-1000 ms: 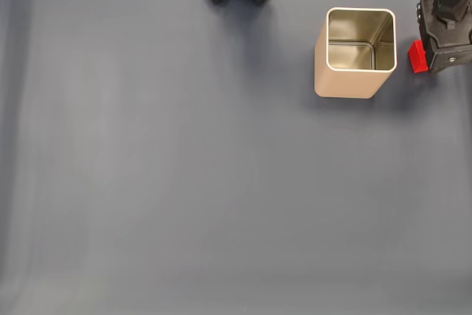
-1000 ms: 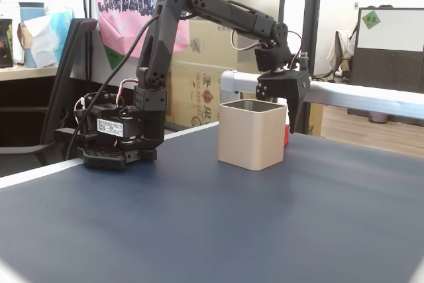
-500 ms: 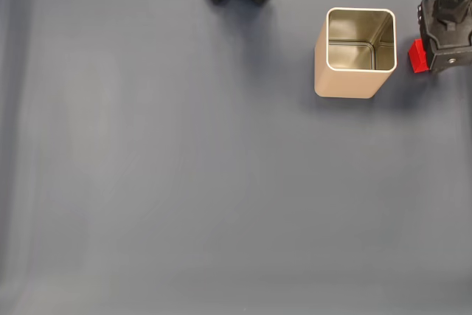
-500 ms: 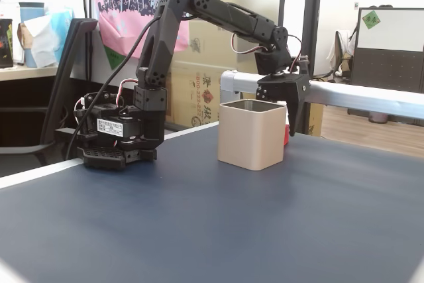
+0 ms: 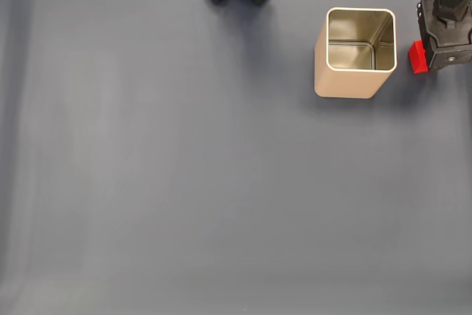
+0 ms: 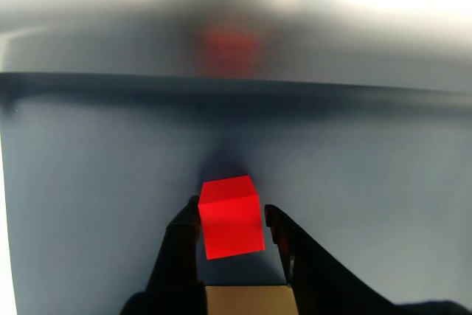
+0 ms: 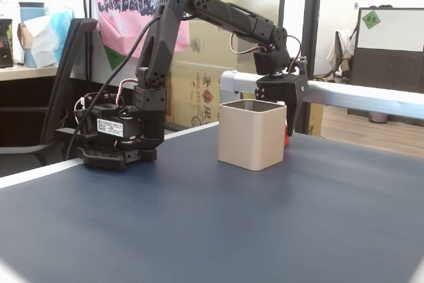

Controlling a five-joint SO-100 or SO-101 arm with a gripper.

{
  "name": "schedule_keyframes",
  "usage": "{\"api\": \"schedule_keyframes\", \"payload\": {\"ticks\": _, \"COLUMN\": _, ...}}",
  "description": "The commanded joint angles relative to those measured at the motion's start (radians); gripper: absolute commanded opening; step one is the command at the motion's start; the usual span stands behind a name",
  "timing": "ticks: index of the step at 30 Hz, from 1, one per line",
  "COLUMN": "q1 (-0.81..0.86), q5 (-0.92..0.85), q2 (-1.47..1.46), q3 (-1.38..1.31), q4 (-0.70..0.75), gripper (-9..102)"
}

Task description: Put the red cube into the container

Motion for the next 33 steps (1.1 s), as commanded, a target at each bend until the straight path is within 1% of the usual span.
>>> {"api": "schedule_keyframes", "payload": {"ticks": 1, "q1": 0.005, "q5": -0.012, "q2": 0.031, "q3": -0.008, "q4": 0.017, "gripper": 7}}
{"api": "schedule_keyframes", "payload": {"ticks": 4, "q1": 0.005, "q5": -0.006, "q2": 0.034, "q3": -0.011, "q4": 0.028, "gripper": 1}}
{"api": "schedule_keyframes", "payload": {"ticks": 5, "q1": 0.005, "q5": -0.002, "q2": 0.034, "q3": -0.014, "q4": 0.032, "gripper": 0}}
{"api": "schedule_keyframes", "payload": {"ticks": 12, "q1": 0.006, "q5": 0.018, "q2": 0.043, "q3": -0.015, "q4": 0.04, "gripper": 0}}
{"api": "schedule_keyframes", "payload": {"ticks": 16, "q1": 0.006, "q5": 0.038, "q2": 0.046, "q3": -0.06, "q4": 0.041, "gripper": 0}}
{"api": "schedule_keyframes", "payload": {"ticks": 25, "q1": 0.014, "q5": 0.054, "q2": 0.089, "q3": -0.293, "q4": 0.186, "gripper": 0}}
{"api": "schedule_keyframes", "payload": {"ticks": 33, "q1": 0.049, "q5": 0.029, "q2": 0.207, "q3": -0.333, "q4": 0.259, "gripper": 0}}
